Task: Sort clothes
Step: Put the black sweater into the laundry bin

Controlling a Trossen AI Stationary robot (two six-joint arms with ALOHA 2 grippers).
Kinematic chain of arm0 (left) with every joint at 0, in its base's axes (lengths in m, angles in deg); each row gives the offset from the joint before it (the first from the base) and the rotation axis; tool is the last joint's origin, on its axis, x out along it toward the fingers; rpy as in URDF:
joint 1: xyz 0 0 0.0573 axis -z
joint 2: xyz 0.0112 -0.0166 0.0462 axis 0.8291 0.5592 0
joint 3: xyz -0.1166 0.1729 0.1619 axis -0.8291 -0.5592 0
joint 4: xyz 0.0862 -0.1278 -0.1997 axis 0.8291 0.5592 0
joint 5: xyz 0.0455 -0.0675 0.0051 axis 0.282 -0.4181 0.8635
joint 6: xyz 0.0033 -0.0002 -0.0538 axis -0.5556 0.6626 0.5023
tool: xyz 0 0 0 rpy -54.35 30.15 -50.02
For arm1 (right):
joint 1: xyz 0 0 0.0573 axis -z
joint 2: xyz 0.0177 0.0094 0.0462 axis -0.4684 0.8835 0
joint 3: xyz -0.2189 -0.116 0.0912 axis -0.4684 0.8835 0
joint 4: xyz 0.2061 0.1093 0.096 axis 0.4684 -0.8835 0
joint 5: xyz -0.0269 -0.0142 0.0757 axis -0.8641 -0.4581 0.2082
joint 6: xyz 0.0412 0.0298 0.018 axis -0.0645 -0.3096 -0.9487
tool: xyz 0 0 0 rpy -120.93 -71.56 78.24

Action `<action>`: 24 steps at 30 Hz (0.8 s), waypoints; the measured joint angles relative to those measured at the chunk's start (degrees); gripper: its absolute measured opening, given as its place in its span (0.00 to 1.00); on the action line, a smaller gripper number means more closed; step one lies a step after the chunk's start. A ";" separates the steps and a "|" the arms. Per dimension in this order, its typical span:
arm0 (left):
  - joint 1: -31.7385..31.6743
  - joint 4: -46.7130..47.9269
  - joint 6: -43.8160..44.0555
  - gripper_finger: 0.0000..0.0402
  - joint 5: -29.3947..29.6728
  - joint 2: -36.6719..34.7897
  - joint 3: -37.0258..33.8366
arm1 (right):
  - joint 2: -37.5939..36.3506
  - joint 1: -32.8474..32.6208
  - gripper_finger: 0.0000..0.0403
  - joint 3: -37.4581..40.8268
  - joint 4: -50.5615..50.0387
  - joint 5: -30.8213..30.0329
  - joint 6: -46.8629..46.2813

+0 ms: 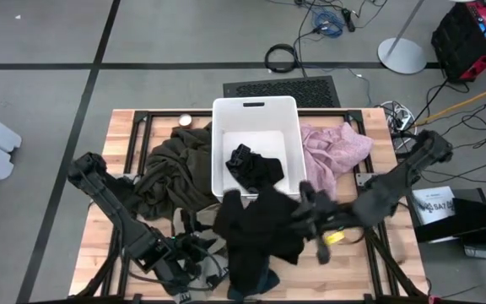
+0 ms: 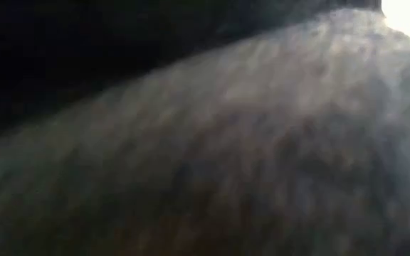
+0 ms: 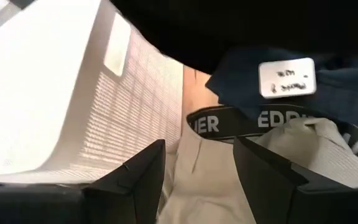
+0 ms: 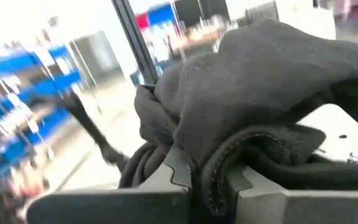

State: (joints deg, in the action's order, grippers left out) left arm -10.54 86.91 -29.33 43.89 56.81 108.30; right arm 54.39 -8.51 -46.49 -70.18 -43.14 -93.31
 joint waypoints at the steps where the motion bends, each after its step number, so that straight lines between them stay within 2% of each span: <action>1: -0.24 -2.00 0.23 0.50 0.02 0.00 -1.54 | -0.92 0.34 0.04 0.00 2.10 -0.01 2.43; 5: -0.86 -11.27 0.16 0.50 -0.39 0.04 -6.57 | -4.12 3.96 0.04 -0.02 7.86 0.12 9.32; 10: -1.61 -23.58 -3.03 0.50 -0.63 0.04 -10.29 | -6.93 11.60 0.04 -0.02 12.79 0.63 17.67; 13: -1.96 -27.77 -4.98 0.50 -0.64 0.07 -10.62 | -8.63 17.43 0.04 -0.32 12.59 1.15 18.42; 18: -1.96 -29.18 -6.30 0.50 -0.79 0.10 -10.73 | -9.20 28.30 0.04 -1.01 0.54 2.69 11.39; 24: -1.94 -29.17 -6.30 0.50 -0.81 0.11 -10.73 | -5.42 39.84 0.03 -0.92 -19.91 9.27 -2.03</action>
State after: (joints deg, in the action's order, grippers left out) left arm -12.47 57.74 -35.63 43.08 56.92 97.57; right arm 48.97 31.33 -47.41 -90.09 -33.87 -95.33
